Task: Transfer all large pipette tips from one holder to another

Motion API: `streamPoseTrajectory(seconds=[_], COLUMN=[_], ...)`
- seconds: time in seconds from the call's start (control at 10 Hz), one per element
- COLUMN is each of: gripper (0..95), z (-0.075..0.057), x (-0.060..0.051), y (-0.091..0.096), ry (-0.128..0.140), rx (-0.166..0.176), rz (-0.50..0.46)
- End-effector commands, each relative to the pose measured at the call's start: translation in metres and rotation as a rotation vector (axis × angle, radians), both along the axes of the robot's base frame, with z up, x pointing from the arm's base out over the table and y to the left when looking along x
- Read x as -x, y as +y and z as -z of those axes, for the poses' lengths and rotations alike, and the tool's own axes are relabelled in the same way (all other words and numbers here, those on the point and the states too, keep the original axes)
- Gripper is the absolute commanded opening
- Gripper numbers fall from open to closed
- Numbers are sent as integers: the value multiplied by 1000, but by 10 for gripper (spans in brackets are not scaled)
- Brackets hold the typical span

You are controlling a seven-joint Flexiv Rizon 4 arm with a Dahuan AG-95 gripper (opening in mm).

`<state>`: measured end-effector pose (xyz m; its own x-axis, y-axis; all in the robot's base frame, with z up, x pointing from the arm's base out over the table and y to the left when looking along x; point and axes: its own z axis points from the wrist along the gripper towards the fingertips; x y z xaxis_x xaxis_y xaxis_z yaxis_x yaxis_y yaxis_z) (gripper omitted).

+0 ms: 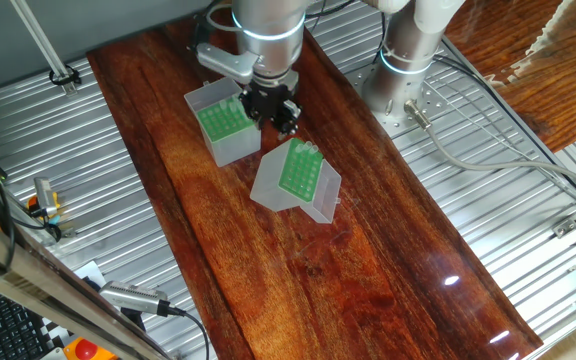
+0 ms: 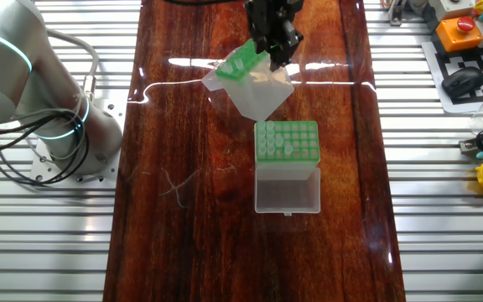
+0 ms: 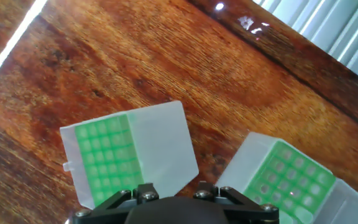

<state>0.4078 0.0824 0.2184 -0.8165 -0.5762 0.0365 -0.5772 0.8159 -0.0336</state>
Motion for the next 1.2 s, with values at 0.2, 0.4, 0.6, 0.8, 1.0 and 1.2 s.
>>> streamPoseTrajectory(seconds=[0.2,0.4,0.6,0.8,1.0,1.2], gripper=[380,380,380,380,380,380], z=[22,24,24,31,45,50], x=[8,8,8,10,21,27], y=[39,41,41,49,51,46], ry=[15,21,16,20,21,22], rx=[-6,-6,-12,-7,18,51], rz=[17,29,9,-22,-57,-81])
